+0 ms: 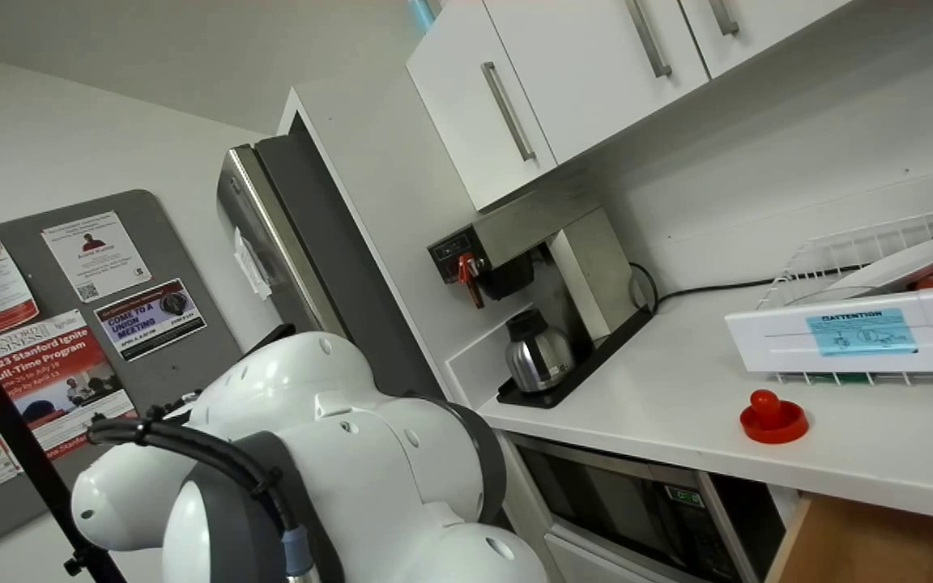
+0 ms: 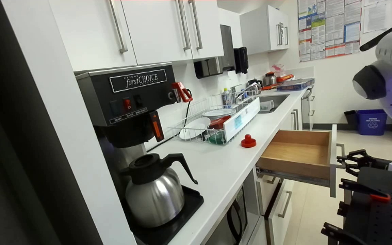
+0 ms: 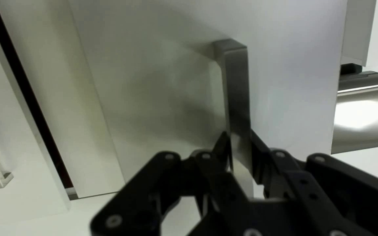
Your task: Open the first top drawer
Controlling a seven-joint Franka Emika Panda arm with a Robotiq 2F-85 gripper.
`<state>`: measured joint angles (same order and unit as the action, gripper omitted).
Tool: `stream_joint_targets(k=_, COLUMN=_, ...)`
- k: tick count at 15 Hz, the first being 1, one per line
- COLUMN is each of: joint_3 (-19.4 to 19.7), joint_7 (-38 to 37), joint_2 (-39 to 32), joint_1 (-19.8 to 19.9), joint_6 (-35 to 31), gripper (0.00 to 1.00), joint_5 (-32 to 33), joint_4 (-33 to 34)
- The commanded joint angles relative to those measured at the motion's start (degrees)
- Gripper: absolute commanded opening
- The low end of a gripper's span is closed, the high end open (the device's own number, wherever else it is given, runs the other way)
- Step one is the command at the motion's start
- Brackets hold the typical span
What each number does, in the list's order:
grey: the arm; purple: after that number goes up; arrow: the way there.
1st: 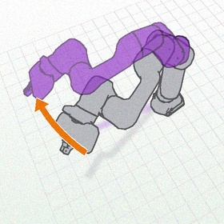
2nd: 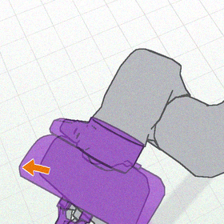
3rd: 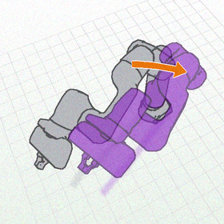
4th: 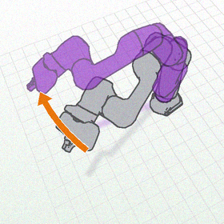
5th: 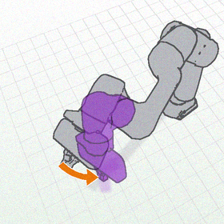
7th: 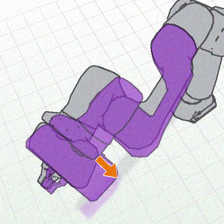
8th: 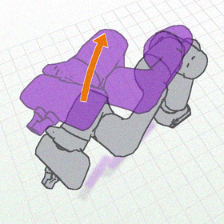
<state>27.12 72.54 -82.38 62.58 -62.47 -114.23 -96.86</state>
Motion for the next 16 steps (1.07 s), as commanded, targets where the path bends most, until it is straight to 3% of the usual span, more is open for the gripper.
stream_joint_targets(k=1, joint_3=-0.12, joint_7=-2.34, joint_2=-1.62, joint_1=1.31, joint_6=-5.64, gripper=0.04, joint_5=-0.42, joint_4=3.14)
stream_joint_targets(k=2, joint_3=-0.17, joint_7=-2.14, joint_2=-1.22, joint_1=1.2, joint_6=-5.65, gripper=0.04, joint_5=-0.26, joint_4=2.93)
stream_joint_targets(k=3, joint_3=-0.14, joint_7=-2.22, joint_2=-0.77, joint_1=1.17, joint_6=-5.27, gripper=0.41, joint_5=0.1, joint_4=2.52)
stream_joint_targets(k=4, joint_3=-0.05, joint_7=-2.54, joint_2=-0.27, joint_1=1.2, joint_6=-4.72, gripper=0.42, joint_5=0.6, joint_4=2.17)
stream_joint_targets(k=7, joint_3=0.44, joint_7=-3.07, joint_2=2.04, joint_1=1.14, joint_6=-4.93, gripper=0.64, joint_5=1.74, joint_4=0.2)
stream_joint_targets(k=11, joint_3=3.42, joint_7=0.57, joint_2=8.62, joint_1=-1.06, joint_6=-4.29, gripper=0.93, joint_5=5.39, joint_4=-7.67)
stream_joint_targets(k=12, joint_3=4.3, joint_7=1.73, joint_2=10.86, joint_1=-1.85, joint_6=-4.92, gripper=0.99, joint_5=6.3, joint_4=-10.42)
stream_joint_targets(k=16, joint_3=10.01, joint_7=7.38, joint_2=20.15, joint_1=-6.61, joint_6=-9.2, gripper=1.0, joint_5=9.74, joint_4=-20.62)
